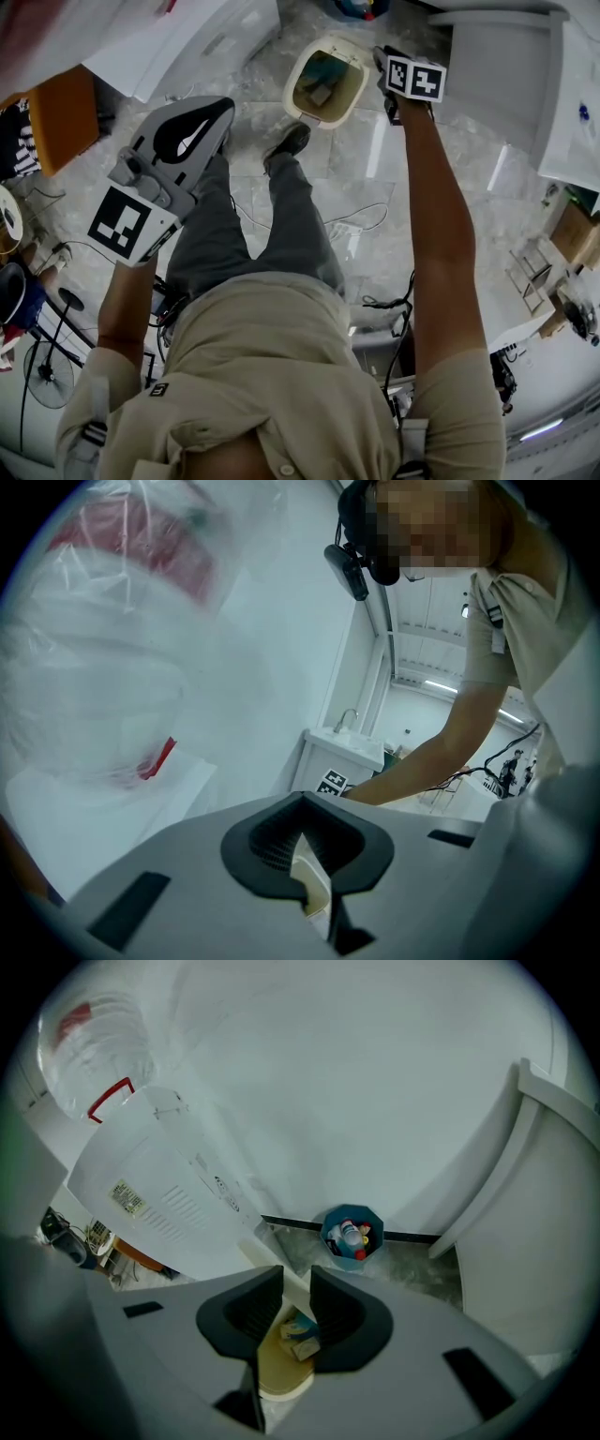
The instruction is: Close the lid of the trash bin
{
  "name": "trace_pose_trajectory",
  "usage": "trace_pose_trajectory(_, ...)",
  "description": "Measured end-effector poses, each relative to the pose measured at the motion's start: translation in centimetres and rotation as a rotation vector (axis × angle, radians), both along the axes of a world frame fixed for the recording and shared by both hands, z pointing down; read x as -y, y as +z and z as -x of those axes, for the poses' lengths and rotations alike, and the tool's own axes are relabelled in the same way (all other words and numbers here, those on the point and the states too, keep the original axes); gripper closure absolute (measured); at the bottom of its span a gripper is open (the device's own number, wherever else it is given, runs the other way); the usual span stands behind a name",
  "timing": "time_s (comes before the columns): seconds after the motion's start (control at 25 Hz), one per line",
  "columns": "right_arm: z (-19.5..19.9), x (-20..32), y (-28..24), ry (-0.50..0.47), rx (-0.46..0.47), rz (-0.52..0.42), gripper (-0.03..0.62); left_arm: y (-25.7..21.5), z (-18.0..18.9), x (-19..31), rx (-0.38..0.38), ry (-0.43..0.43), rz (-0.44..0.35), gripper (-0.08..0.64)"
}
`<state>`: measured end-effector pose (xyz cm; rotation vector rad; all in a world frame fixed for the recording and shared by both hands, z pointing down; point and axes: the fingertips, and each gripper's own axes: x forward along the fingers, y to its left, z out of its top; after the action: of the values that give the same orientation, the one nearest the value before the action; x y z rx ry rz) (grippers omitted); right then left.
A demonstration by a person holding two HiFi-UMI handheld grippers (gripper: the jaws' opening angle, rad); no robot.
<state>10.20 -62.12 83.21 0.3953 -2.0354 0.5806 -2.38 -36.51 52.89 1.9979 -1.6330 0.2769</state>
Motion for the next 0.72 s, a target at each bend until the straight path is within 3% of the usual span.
trace_pose_trajectory(0.72,-0.5,-1.1,-0.3,0.019,0.014,0.012,0.499,0.4,-1.0,2.0,-0.019,0.053,-0.002,0.545)
